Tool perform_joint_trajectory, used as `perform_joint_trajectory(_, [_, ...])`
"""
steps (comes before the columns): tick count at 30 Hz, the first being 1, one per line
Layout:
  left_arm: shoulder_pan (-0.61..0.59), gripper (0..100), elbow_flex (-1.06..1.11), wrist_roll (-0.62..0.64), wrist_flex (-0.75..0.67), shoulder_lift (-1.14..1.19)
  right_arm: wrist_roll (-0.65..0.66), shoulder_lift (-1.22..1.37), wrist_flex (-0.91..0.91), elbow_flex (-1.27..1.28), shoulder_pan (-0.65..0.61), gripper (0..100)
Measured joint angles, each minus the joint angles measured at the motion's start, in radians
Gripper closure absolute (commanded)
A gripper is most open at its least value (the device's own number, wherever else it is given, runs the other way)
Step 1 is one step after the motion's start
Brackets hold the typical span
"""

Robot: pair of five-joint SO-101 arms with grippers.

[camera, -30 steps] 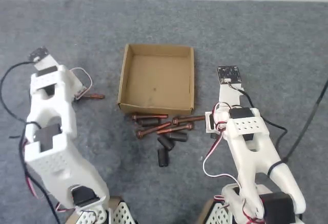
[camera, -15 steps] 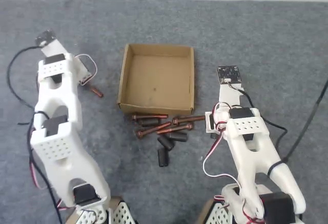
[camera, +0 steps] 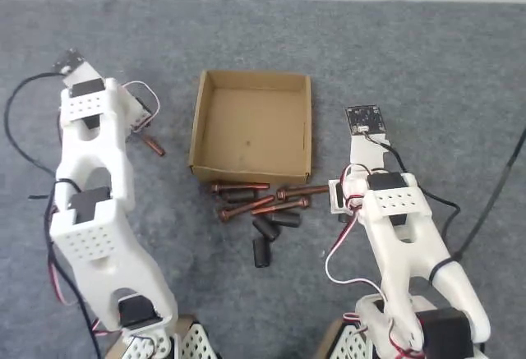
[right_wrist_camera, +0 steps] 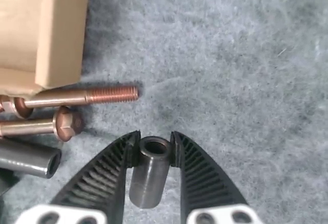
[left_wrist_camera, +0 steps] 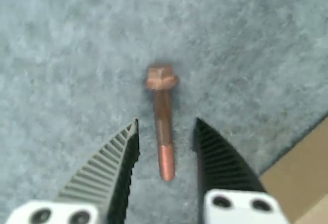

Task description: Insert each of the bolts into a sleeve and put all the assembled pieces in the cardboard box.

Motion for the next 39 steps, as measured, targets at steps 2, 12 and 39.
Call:
perform_joint_trajectory(2, [0.002, 80, 0.000, 0.031, 0.008, 0.000, 0.000, 0.000, 0.000, 0.000, 0.000, 99.1])
perform_joint_trajectory(12, [-0.026, 80, 0.157, 0.100, -0.192, -0.003, 0.000, 0.000, 0.000, 0.000, 0.000, 99.1])
perform_joint_trajectory(39, [-0.025, 97, 0.160, -0.204, -0.192, -0.072, 0.000, 0.000, 0.000, 0.000, 0.000, 99.1])
